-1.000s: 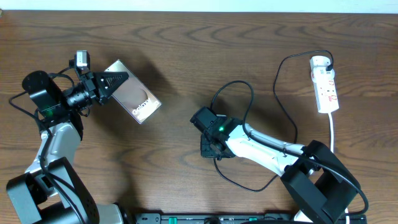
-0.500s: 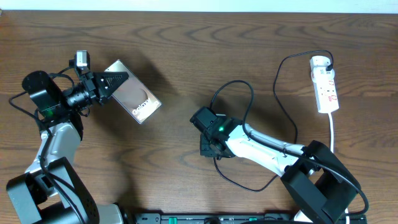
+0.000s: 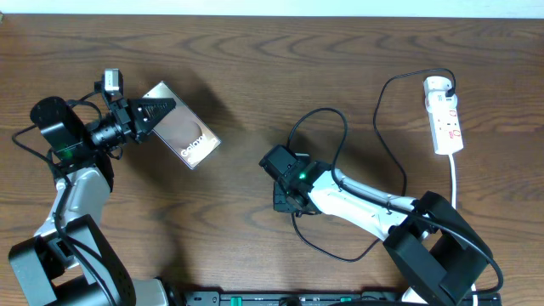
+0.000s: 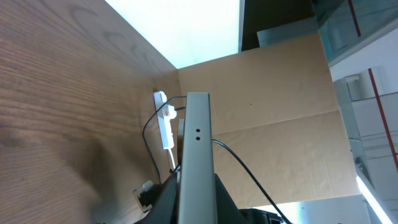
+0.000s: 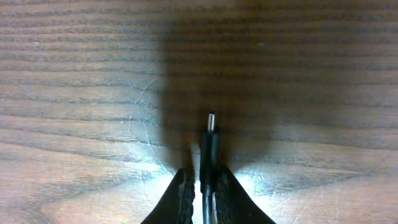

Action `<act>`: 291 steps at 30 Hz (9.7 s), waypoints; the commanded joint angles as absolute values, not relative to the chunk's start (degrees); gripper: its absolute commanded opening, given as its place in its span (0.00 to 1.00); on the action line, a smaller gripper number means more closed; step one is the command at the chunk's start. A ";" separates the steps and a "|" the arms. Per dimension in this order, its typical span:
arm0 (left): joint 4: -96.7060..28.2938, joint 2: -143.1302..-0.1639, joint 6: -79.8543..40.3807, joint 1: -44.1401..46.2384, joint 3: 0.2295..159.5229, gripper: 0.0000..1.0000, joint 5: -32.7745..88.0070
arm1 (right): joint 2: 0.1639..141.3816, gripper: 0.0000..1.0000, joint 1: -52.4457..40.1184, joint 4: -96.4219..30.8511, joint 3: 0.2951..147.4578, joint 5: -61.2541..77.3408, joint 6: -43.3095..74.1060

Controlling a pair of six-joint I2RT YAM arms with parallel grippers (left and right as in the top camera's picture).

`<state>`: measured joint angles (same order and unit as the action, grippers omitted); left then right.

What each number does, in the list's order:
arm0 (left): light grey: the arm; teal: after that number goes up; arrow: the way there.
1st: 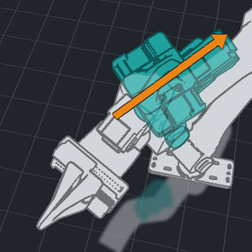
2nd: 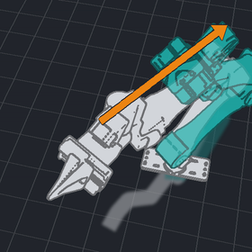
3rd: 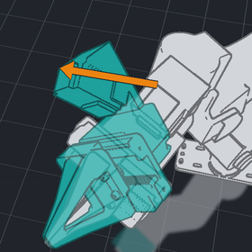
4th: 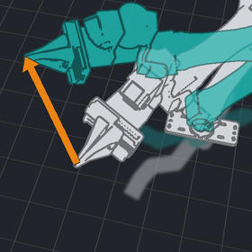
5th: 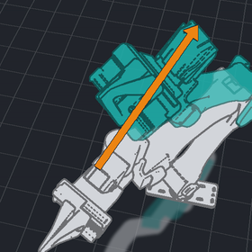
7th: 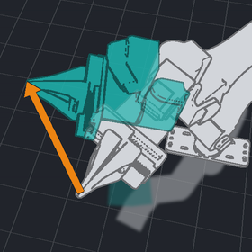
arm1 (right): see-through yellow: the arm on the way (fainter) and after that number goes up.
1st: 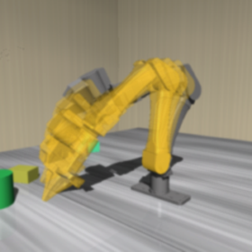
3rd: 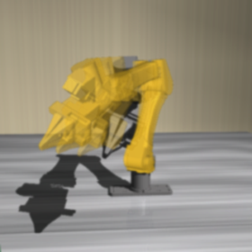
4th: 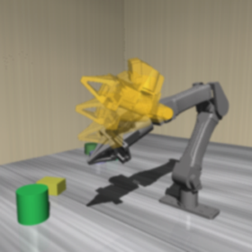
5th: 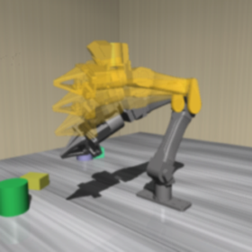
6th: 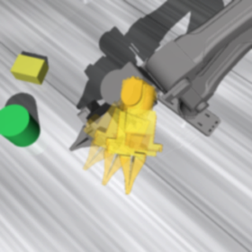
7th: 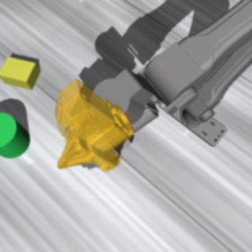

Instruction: Plug charger to phone and switch on socket

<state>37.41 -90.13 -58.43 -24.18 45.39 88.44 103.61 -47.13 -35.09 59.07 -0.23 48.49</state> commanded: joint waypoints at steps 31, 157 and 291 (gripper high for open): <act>37.80 -89.86 -58.11 -24.47 45.65 0.07 90.15 | 104.29 0.01 -47.35 -54.17 58.78 6.17 49.17; 47.18 -89.80 -61.78 -5.54 45.65 0.07 90.11 | 101.69 0.01 -30.15 -31.66 64.27 84.40 -10.35; 55.86 -89.80 -62.15 -3.88 45.65 0.08 90.13 | 104.01 0.01 -26.98 -11.11 63.20 89.36 1.28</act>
<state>55.57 -90.13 -63.13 -4.82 45.41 85.34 103.90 -27.92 -12.14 62.13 87.53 0.47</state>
